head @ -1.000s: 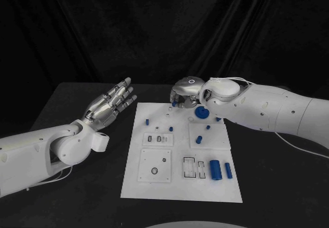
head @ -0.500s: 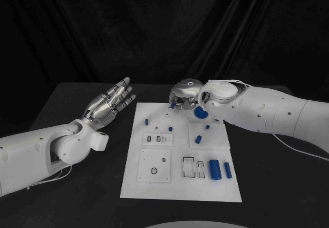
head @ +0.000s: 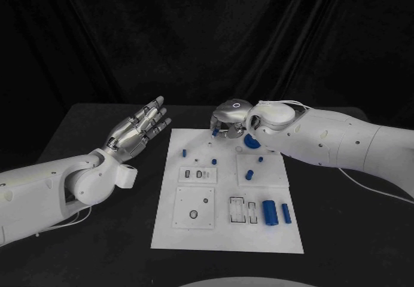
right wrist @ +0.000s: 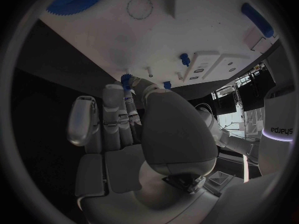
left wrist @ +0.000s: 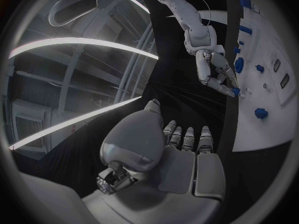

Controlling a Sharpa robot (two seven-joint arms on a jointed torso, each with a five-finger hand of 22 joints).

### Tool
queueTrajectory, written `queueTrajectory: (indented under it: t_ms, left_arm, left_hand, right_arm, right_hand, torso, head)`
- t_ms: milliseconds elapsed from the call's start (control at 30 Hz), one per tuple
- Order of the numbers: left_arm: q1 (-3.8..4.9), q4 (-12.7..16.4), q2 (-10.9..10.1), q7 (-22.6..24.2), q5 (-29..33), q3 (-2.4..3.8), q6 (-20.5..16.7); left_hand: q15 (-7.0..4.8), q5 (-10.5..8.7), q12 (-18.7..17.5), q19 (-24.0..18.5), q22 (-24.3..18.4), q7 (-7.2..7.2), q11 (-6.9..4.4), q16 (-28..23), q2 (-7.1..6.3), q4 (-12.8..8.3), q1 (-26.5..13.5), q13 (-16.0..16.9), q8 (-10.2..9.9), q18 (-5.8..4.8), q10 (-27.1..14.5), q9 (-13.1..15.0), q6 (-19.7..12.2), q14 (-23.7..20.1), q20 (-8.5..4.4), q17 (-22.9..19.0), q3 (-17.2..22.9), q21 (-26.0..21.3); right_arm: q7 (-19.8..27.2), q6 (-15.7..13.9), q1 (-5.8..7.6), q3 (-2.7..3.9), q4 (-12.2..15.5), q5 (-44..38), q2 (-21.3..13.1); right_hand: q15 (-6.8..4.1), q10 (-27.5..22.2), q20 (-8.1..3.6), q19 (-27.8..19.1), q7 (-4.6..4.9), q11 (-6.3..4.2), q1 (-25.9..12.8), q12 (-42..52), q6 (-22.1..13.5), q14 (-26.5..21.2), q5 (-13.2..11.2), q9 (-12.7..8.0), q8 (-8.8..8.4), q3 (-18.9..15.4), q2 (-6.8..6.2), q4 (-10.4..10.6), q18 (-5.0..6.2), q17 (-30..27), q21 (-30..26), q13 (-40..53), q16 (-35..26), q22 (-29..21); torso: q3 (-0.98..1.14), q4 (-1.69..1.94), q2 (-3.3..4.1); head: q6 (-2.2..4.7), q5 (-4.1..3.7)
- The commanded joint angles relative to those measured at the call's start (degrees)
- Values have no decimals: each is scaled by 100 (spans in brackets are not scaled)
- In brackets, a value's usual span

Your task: Assemble the parts on the task board

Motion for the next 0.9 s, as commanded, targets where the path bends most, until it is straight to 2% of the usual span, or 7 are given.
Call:
queueTrajectory:
  t_ms: [33, 333, 700, 767, 833, 867, 900]
  left_arm:
    - [13, -1, 18, 142, -18, 5, 100]
    - [13, -11, 36, 119, -18, 5, 121]
    - [12, -29, 67, 83, -18, 5, 166]
    - [12, -28, 64, 76, -18, 5, 172]
    - [12, -28, 59, 71, -18, 5, 175]
    - [12, -28, 56, 69, -18, 5, 175]
    - [12, -28, 50, 66, -18, 5, 175]
  left_hand:
    - [40, 32, -38, 4, -10, 17, 21, -21, 46, 1, 37, -7, 26, 54, 2, 5, 15, 2, 41, -9, 31, -34]
    - [50, 34, -38, 4, -10, 21, 18, -21, 49, 3, 40, -7, 27, 54, 2, 5, 18, 2, 45, -9, 40, -34]
    - [77, 48, -38, 4, -10, 51, 36, -21, 55, 6, 48, -7, 39, 52, 2, 11, 52, 2, 61, -9, 67, -34]
    - [91, 55, -38, 4, -10, 68, 49, -21, 57, 7, 52, -7, 48, 51, 2, 15, 76, 2, 67, -9, 82, -34]
    - [96, 60, -38, 4, -10, 77, 57, -21, 58, 7, 55, -7, 53, 51, 2, 17, 87, 2, 70, -9, 90, -34]
    - [97, 61, -38, 4, -10, 79, 59, -21, 58, 7, 56, -7, 55, 51, 2, 18, 92, 2, 71, -9, 93, -34]
    - [98, 63, -38, 4, -10, 83, 62, -21, 58, 7, 57, -7, 57, 50, 2, 19, 98, 2, 73, -9, 96, -34]
  right_arm:
    - [-26, -117, -36, 3, -59, -8, 43]
    - [-58, -118, -71, 3, -199, -8, 151]
    - [-239, 83, -106, 4, -286, -20, 220]
    - [-269, 105, -110, 4, -289, -24, 218]
    - [-283, 97, -112, 4, -280, -26, 201]
    - [-285, 85, -113, 4, -274, -27, 193]
    - [-281, 47, -113, 4, -260, -28, 172]
  right_hand:
    - [15, -45, 28, 0, -2, 10, -10, -20, -42, -25, 23, -7, -29, 49, -42, 4, -104, -5, 9, -6, 38, 4]
    - [29, -112, 43, -19, -7, 26, -5, -23, -81, -57, 50, -12, -60, 77, -43, -4, -100, -23, -1, -7, 34, 1]
    - [59, -574, 76, -187, -23, 102, -23, -17, -462, -288, 49, -79, -112, 154, -81, -54, -61, -191, -131, -4, -43, -84]
    - [19, -824, 51, -244, -51, 133, -26, -21, -624, -363, 35, -112, -118, 153, -96, -81, -40, -271, -184, -10, -92, -123]
    - [5, -1353, 26, -329, -212, 167, -48, -13, -1150, -472, -55, -235, -116, 54, -97, -139, -21, -388, -273, -6, -157, -180]
    - [3, -1396, 28, -342, -216, 167, -51, -15, -1189, -485, -67, -246, -118, 40, -96, -144, -18, -405, -289, -7, -169, -194]
    - [-5, -1671, 39, -405, -234, 167, -75, -6, -1436, -558, -157, -313, -114, -58, -78, -165, -6, -494, -362, -1, -226, -248]
  torso:
    - [0, 5, 5]
    - [0, 1, 2]
    - [0, 5, 1]
    - [-4, -1, -1]
    - [-8, -3, -3]
    - [-8, -4, -4]
    - [-8, -6, -5]
  head:
    - [-17, -8]
    - [-18, -3]
    - [-18, -33]
    - [-16, -27]
    - [-18, -22]
    - [-18, -18]
    - [-18, -14]
